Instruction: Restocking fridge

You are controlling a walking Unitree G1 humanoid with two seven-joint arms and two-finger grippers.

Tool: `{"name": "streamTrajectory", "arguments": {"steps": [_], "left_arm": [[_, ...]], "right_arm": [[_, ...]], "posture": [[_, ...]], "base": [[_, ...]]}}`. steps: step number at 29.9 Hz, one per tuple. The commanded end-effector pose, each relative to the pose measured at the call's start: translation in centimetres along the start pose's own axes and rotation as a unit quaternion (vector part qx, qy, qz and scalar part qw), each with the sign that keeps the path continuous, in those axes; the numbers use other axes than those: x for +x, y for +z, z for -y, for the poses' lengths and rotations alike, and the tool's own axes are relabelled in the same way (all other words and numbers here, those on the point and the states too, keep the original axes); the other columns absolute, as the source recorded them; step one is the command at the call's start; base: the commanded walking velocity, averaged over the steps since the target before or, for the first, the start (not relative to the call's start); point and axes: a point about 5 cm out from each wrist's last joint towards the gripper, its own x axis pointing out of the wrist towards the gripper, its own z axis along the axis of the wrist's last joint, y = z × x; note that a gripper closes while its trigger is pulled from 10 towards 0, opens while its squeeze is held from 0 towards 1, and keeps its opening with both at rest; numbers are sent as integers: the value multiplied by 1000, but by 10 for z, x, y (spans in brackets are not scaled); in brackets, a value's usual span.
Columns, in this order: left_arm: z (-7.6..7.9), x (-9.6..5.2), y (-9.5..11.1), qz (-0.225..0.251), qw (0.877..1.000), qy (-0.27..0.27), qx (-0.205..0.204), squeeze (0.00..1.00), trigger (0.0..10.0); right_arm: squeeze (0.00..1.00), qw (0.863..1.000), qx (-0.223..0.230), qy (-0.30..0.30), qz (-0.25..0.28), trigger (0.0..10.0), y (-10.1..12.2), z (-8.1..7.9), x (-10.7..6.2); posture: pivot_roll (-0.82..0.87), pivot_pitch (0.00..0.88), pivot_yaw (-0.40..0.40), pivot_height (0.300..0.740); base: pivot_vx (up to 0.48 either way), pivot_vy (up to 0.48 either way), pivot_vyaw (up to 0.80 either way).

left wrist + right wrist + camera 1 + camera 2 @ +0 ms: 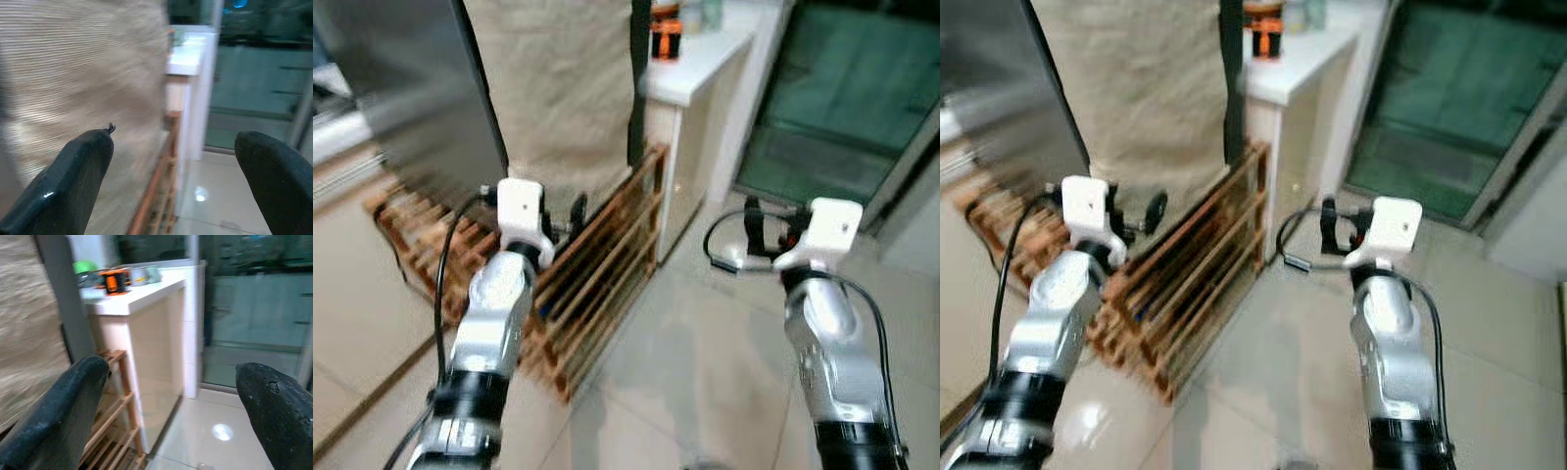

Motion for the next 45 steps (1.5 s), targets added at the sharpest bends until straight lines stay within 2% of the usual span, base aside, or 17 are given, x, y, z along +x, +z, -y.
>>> {"name": "streamTrajectory", "arguments": {"steps": [1,14,16,19,22,25,27,28,29,30,32,34,36,37,38,39,45], "left_arm": [[9,1,3,7,1000,-17,-3,0,10000],[13,-6,14,46,998,-41,-9,0,10000],[15,-5,15,51,998,-35,9,0,10000],[16,-4,17,54,998,-35,4,0,10000],[17,-6,21,66,997,-42,4,0,10000],[9,-15,23,72,997,-33,2,0,10000],[-9,-47,18,74,997,-16,15,0,10000],[-9,-47,18,74,997,-16,15,0,10000],[-20,-78,9,60,998,3,33,0,10000],[-27,-93,3,49,998,28,27,0,10000],[-32,-115,-1,44,997,61,11,0,10000],[-33,-123,-1,44,996,76,20,0,10000],[-32,-118,-1,34,994,93,50,0,10000],[-31,-110,0,33,994,91,59,0,10000],[-31,-110,0,33,994,91,59,0,10000],[-29,-95,11,55,994,90,42,0,10000],[-25,-84,30,87,992,89,18,0,10000]], "right_arm": [[0,1000,-2,-12,-6,10000,-3,5,0],[0,1000,-4,-6,-2,10000,-4,3,0],[0,1000,-7,1,4,10000,-2,1,0],[0,1000,-12,8,12,10000,0,-3,1],[0,997,-56,13,60,10000,14,-6,-1],[0,992,-80,17,95,10000,27,-5,-9],[0,990,-101,22,96,10000,25,5,-39],[0,990,-101,22,96,10000,25,5,-39],[0,991,-104,32,73,10000,13,13,-69],[0,992,-103,28,61,10000,7,20,-83],[0,995,-96,2,39,10000,-2,32,-99],[0,994,-100,-16,34,10000,-4,40,-101],[0,993,-108,-21,42,10000,-3,41,-92],[0,993,-110,-19,43,10000,-3,39,-87],[0,993,-110,-19,43,10000,-3,39,-87],[0,991,-121,1,52,10000,-2,30,-79],[0,989,-129,18,71,10000,5,22,-66]], "posture": [[-156,0,49,740],[-150,0,48,740],[-150,0,48,740],[-150,0,48,740],[-153,0,50,740],[-154,0,50,740],[-148,0,48,740],[-148,0,48,740],[-147,14,47,740],[-147,16,46,740],[-154,31,40,740],[-152,36,40,740],[-152,27,33,740],[-145,21,30,740],[-145,21,30,740],[-140,12,29,740],[-135,7,32,740]], "base": [[0,480,-700],[0,480,-705],[0,0,0],[0,0,0],[0,0,0],[0,0,0],[0,0,0],[0,0,0],[0,0,0],[0,0,0],[0,0,0],[0,0,0],[0,0,0],[0,0,0],[0,0,0],[307,0,0],[472,0,0]]}}
